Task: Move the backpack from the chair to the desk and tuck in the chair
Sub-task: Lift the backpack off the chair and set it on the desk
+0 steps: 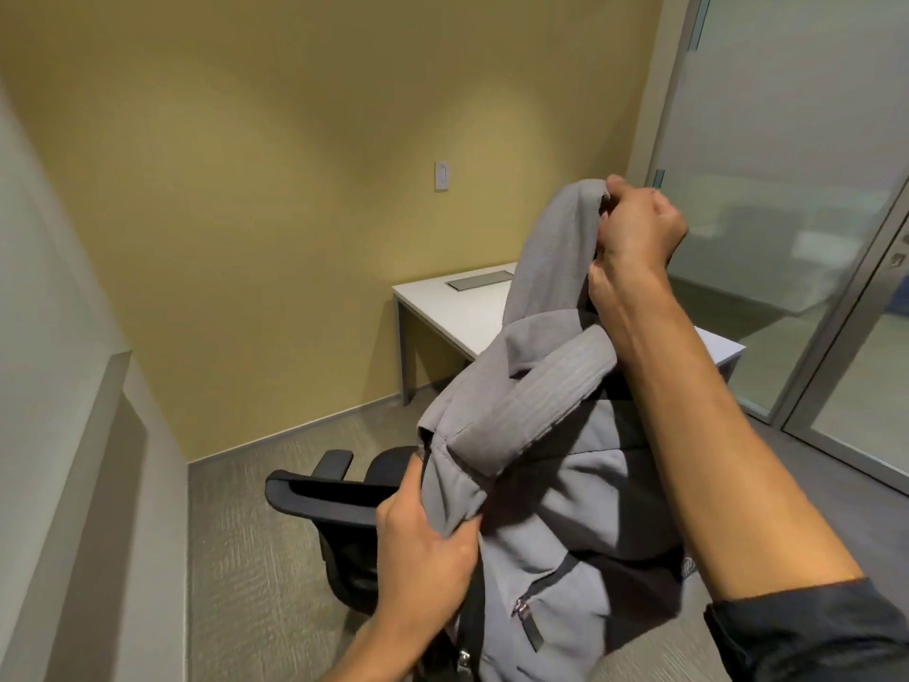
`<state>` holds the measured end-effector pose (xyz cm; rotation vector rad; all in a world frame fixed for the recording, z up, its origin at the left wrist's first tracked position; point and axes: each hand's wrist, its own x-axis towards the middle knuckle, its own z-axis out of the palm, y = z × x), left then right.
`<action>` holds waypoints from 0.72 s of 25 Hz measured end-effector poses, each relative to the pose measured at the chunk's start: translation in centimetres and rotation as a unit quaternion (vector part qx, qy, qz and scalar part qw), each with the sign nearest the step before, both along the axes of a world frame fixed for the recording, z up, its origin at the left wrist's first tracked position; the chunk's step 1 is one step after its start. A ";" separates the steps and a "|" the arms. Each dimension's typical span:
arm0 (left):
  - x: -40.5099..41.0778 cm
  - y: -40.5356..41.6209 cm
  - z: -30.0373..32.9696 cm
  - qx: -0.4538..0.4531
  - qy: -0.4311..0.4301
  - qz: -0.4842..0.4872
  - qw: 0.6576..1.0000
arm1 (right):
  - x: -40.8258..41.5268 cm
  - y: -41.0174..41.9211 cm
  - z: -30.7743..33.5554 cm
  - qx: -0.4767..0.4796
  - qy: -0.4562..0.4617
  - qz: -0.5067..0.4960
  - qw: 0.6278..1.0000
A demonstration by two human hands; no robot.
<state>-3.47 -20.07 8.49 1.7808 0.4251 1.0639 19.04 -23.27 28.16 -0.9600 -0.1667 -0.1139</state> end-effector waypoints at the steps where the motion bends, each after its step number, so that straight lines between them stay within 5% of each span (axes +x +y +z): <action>1: 0.7 0.2 0.6 -0.008 -0.018 0.004 1.000 | 0.5 -0.1 0.0 -0.016 -0.002 0.004 1.000; 9: 7.1 2.8 7.6 -0.012 -0.093 -0.031 0.995 | 7.0 -4.7 -2.0 -0.190 -0.025 0.001 0.981; 14: 11.1 6.3 13.3 -0.026 -0.086 -0.045 0.995 | 8.3 -9.0 -2.8 -0.394 -0.101 -0.007 0.913; 18: 12.3 8.7 17.4 -0.104 -0.087 -0.057 0.989 | 7.5 -11.0 -5.4 -0.423 -0.218 0.173 0.862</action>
